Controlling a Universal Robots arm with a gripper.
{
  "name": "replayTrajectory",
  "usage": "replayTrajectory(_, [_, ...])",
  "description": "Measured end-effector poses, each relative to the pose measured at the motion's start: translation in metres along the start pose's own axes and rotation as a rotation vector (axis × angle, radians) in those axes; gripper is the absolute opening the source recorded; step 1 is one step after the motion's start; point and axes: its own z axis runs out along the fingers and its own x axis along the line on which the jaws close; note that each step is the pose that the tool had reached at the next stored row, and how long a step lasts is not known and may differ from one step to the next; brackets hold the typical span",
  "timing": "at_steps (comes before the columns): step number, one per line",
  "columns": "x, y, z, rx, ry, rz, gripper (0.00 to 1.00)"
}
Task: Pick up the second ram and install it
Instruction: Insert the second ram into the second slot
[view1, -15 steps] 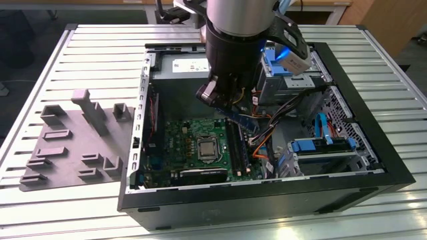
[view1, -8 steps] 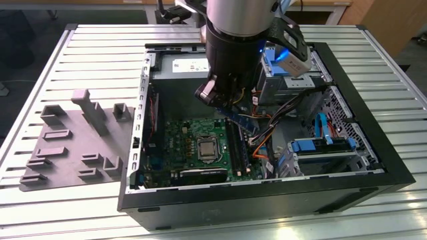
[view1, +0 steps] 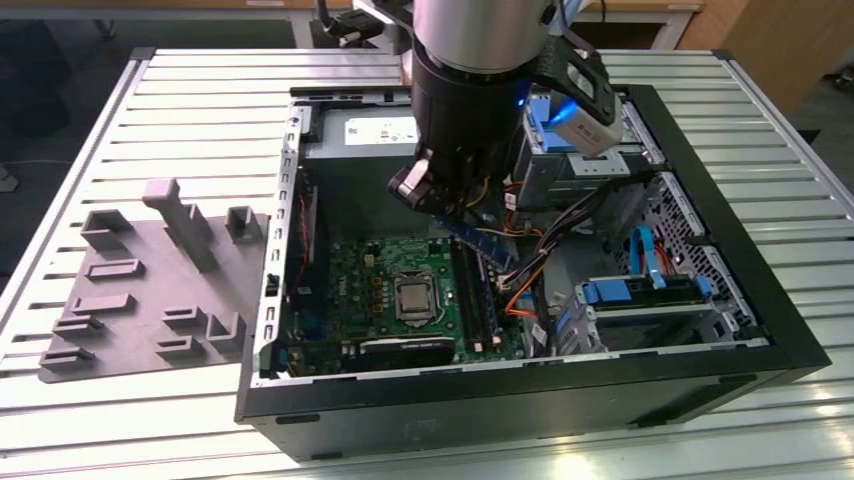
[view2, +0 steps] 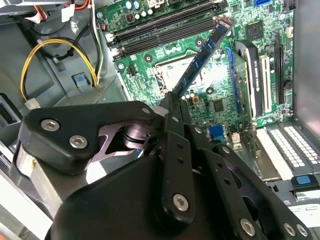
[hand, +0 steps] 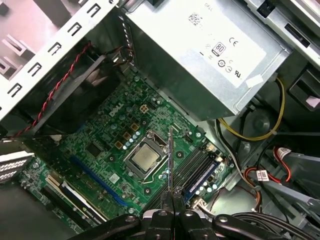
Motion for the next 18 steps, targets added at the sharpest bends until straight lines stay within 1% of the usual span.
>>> replayTrajectory(9, [0.0, 0.0, 0.0001, 0.002, -0.0019, 0.036, 0.12])
replayTrajectory(18, [0.0, 0.0, 0.0003, 0.0058, -0.006, 0.107, 0.12])
